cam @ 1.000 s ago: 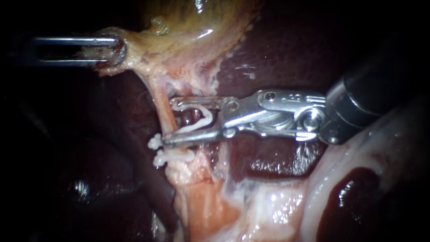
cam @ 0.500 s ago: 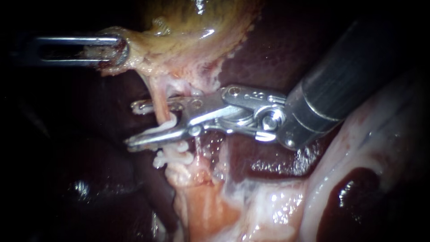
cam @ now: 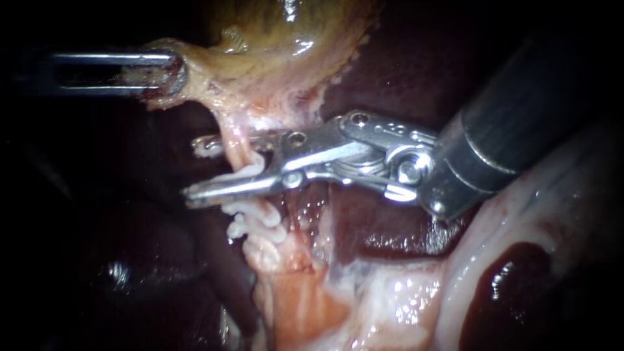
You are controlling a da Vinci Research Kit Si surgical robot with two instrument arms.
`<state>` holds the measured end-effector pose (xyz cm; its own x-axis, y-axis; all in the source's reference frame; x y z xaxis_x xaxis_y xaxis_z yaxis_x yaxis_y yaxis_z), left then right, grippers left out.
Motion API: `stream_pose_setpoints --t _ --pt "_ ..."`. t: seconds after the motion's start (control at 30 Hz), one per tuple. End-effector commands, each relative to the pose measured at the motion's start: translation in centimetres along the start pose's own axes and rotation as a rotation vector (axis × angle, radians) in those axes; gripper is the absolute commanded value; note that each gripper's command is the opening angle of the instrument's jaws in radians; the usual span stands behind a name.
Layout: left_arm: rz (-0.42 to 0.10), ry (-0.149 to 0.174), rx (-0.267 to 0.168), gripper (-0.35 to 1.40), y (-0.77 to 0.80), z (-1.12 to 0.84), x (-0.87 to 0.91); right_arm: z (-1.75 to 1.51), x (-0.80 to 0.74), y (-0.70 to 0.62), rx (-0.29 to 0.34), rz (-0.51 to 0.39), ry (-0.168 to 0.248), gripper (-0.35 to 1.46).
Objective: Clipping third clip left tube
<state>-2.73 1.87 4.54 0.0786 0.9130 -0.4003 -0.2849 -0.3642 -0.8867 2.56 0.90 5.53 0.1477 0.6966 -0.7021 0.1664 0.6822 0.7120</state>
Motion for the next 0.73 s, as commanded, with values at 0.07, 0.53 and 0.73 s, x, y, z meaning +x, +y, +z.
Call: stream_pose_setpoints --t 0.07,0.53,0.73 --pt "0.0 0.0 0.0 -0.35 0.0 0.0 0.0 -0.03 -0.01 0.0 0.007 0.015 -0.003 -0.16" --pt "0.0 0.0 0.0 -0.35 0.0 0.01 0.0 -0.05 -0.01 -0.01 0.03 0.068 -0.008 -0.35" --pt "0.0 0.001 0.0 -0.35 0.0 0.01 0.0 -0.04 -0.03 0.01 0.038 0.066 -0.01 -0.35"
